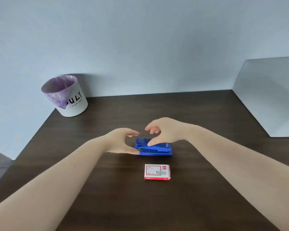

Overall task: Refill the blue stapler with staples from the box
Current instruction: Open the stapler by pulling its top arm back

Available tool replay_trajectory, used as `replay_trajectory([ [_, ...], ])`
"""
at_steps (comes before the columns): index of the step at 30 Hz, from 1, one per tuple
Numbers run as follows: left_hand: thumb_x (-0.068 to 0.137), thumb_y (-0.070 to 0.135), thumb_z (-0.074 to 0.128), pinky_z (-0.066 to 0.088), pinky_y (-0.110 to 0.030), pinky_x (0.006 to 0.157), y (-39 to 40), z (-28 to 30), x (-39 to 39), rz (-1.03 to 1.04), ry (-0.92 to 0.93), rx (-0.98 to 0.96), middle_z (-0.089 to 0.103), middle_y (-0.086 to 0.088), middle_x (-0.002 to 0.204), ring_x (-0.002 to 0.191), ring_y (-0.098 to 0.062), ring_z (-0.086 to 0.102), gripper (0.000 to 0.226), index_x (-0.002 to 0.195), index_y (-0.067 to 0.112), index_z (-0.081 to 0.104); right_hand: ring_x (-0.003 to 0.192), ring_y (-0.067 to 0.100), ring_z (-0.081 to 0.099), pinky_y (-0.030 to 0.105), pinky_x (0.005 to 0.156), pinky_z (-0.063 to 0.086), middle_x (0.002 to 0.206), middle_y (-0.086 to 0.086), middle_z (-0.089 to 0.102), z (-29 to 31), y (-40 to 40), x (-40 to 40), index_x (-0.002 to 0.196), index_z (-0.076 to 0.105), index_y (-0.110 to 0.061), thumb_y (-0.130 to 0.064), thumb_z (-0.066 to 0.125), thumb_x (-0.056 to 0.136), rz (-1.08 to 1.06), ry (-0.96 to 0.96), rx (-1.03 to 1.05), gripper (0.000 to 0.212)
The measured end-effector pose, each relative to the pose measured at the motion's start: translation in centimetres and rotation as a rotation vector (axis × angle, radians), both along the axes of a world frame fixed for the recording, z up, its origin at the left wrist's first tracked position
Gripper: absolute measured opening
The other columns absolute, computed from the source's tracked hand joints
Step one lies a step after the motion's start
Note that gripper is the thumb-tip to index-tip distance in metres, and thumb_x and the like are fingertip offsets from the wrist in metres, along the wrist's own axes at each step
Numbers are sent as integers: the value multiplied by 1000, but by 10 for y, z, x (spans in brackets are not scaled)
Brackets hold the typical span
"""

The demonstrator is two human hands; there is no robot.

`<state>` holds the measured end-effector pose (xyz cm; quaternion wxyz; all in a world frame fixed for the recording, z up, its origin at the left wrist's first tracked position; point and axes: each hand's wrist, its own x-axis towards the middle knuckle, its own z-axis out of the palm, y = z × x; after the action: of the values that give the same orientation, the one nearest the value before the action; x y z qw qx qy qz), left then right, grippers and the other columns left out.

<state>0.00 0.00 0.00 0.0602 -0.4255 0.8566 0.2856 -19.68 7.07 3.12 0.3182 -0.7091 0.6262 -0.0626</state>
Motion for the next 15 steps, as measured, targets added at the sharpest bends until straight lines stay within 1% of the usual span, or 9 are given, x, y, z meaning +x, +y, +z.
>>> replay_trajectory([
  [1,67,43,75,39,-35,108,2,-10,2,13,8,2,51,11,135,124,-8,45,70,130,32,47,118,18,56,27,96,42,130,2,59,-9,2,1,135,47,-19,-37,69,81,-1,-9,-8,61],
  [3,67,41,77,39,-30,103,3,-30,3,8,60,-22,52,12,128,118,-7,48,61,122,32,54,116,16,56,25,95,43,130,1,59,-25,6,2,134,49,-19,-36,69,81,-1,-9,-49,59],
  [5,68,37,78,36,-24,97,6,-48,3,11,186,-87,51,12,121,112,-6,48,51,115,31,60,112,16,56,25,93,44,126,-1,60,-41,11,7,131,51,-19,-36,69,81,7,9,-155,55],
  [6,69,35,78,36,-24,97,9,-56,4,25,254,-122,52,11,119,110,-6,48,48,113,30,61,110,16,56,25,91,44,124,-1,60,-49,15,10,130,52,-19,-36,68,82,3,26,-219,54],
  [8,71,34,77,40,-27,99,13,-69,5,50,378,-206,56,8,116,109,-7,51,43,111,26,63,105,18,56,25,85,42,119,0,61,-63,19,12,127,53,-18,-34,66,83,-15,56,-351,48],
  [11,74,40,72,44,-37,99,20,-82,9,71,440,-295,63,6,114,107,-12,56,39,109,27,64,94,25,57,33,77,42,105,5,65,-74,25,18,111,59,-15,-32,63,84,-36,98,-461,32],
  [13,75,44,69,46,-42,97,25,-84,11,91,432,-326,65,6,111,105,-14,57,36,107,29,64,91,27,58,36,78,44,101,7,65,-78,29,23,107,59,-13,-28,62,84,-69,112,-502,28],
  [15,76,46,66,47,-43,96,28,-82,12,109,407,-330,66,8,109,102,-14,57,35,107,31,63,95,26,58,37,83,45,105,6,64,-78,34,28,113,58,-14,-27,62,85,-122,99,-504,31],
])
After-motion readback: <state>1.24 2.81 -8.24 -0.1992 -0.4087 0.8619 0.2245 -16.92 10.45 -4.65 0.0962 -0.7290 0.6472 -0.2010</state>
